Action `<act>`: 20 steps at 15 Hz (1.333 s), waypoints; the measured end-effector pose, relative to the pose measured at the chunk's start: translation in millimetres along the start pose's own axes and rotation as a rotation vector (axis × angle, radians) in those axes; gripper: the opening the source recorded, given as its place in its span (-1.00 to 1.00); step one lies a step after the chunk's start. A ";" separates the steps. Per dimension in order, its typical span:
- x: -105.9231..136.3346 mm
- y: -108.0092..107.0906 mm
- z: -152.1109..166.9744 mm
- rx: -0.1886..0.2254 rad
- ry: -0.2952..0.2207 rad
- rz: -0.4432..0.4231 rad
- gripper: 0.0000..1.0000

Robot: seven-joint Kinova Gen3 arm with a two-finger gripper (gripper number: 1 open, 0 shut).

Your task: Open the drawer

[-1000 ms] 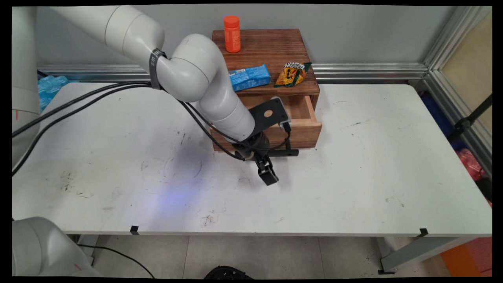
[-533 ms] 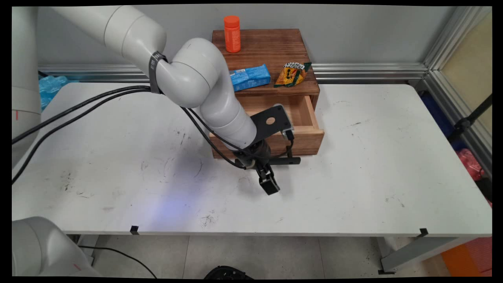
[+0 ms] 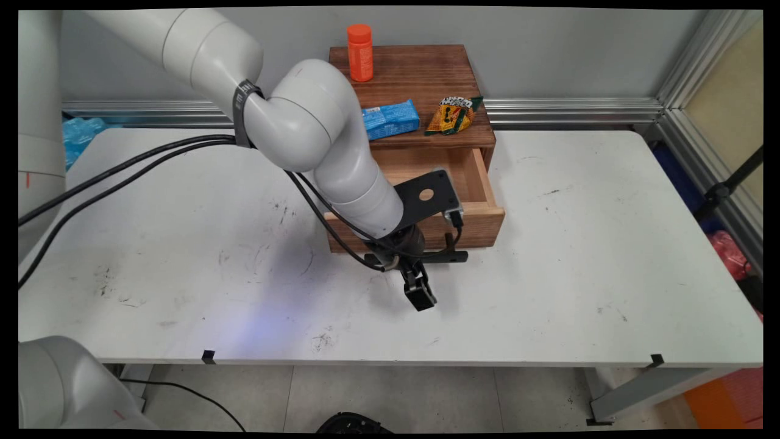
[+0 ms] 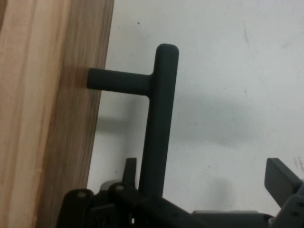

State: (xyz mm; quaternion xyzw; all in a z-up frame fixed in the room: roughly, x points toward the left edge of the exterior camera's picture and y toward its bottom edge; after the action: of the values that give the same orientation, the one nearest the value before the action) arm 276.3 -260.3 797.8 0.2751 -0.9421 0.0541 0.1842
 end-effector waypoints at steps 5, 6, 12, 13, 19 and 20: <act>3.0 5.2 -0.6 -0.001 -0.006 0.021 1.00; 3.6 6.5 -0.6 -0.001 -0.007 0.025 1.00; 6.7 14.3 0.4 -0.008 -0.013 0.038 1.00; 6.9 15.4 0.6 -0.009 -0.014 0.039 1.00; 8.9 25.3 2.1 -0.023 -0.018 0.039 1.00; 9.3 26.8 2.3 -0.025 -0.018 0.038 1.00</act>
State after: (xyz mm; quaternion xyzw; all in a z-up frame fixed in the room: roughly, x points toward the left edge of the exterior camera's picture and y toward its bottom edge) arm 253.9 -242.7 799.3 0.2552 -0.9494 0.0434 0.1781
